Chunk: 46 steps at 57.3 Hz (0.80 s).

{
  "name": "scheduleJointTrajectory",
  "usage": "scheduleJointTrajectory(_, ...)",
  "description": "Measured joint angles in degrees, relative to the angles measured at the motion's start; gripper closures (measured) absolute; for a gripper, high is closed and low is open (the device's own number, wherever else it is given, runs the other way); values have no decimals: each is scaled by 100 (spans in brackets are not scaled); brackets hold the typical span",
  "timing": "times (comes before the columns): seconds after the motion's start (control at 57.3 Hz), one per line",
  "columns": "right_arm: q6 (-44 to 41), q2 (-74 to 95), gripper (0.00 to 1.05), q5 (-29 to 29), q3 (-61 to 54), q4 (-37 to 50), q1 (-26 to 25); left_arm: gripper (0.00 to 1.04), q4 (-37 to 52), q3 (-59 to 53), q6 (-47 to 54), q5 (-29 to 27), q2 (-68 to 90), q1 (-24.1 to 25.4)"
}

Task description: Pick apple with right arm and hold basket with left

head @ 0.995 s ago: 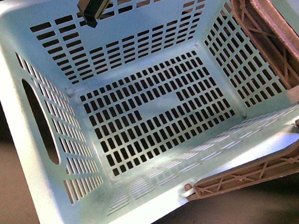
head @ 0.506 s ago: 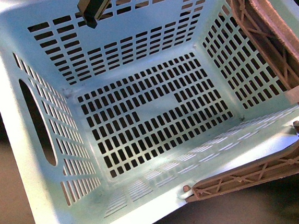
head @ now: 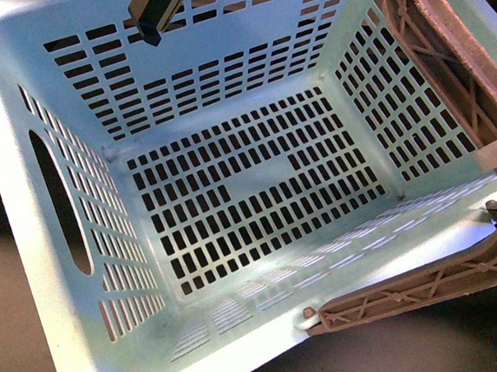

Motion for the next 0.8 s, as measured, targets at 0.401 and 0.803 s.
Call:
scheduleJointTrajectory(0.401,-356,-247,32,-275,-514,306,-164,98,0,0,0,-11,0,0)
scheduleJointTrajectory(0.803,-1113,-2710,33,-1246,-1794,-48,-323,98,0,0,0,-2,0,0)
